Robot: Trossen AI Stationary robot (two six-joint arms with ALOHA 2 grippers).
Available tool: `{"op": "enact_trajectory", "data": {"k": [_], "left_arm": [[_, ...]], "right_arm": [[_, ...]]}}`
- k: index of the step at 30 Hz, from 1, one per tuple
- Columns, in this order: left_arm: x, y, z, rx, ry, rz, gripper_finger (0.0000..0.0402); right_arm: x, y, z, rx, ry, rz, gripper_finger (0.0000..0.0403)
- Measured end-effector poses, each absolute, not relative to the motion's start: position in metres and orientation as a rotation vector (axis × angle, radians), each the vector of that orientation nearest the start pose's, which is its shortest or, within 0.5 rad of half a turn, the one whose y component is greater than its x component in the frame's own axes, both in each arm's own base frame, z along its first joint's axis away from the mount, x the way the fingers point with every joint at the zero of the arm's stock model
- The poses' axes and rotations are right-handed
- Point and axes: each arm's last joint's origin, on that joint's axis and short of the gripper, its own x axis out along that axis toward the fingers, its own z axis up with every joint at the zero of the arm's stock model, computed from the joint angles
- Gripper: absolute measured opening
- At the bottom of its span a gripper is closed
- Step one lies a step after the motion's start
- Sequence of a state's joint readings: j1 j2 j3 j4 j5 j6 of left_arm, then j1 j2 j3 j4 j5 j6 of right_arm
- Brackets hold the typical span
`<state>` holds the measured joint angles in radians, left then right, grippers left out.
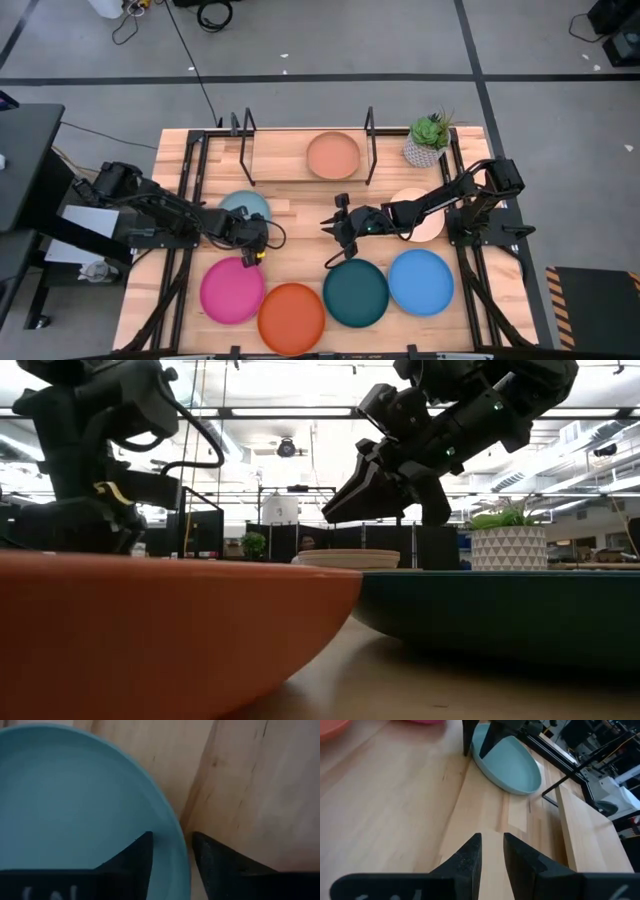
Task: Place and stack plates onto a shelf
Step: Stack the light blue plate on top of the light orange plate
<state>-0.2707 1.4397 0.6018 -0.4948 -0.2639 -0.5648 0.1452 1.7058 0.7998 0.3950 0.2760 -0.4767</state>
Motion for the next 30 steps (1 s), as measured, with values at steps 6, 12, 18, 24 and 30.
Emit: {"op": "enact_trajectory", "data": {"k": [6, 12, 18, 24, 30], "left_arm": [[0.217, -0.055, 0.138, -0.166, 1.234, 0.296, 0.0039], [0.249, -0.068, 0.187, -0.153, 1.177, 0.051, 0.0017], [0.274, -0.07, 0.244, 0.035, 1.043, -0.109, 0.0017], [0.287, -0.047, 0.273, 0.334, 0.954, -0.08, 0.0016], [0.303, -0.001, 0.266, 0.567, 0.976, -0.062, 0.0016]], "right_arm": [[0.333, 0.044, 0.16, -0.58, 0.556, -0.023, 0.0086], [0.327, 0.055, 0.157, -0.661, 0.613, -0.137, 0.0086], [0.319, 0.073, 0.154, -0.668, 0.651, -0.182, 0.0086], [0.306, 0.091, 0.162, -0.649, 0.652, -0.226, 0.0086], [0.293, 0.096, 0.175, -0.516, 0.671, -0.178, 0.0086]]}}
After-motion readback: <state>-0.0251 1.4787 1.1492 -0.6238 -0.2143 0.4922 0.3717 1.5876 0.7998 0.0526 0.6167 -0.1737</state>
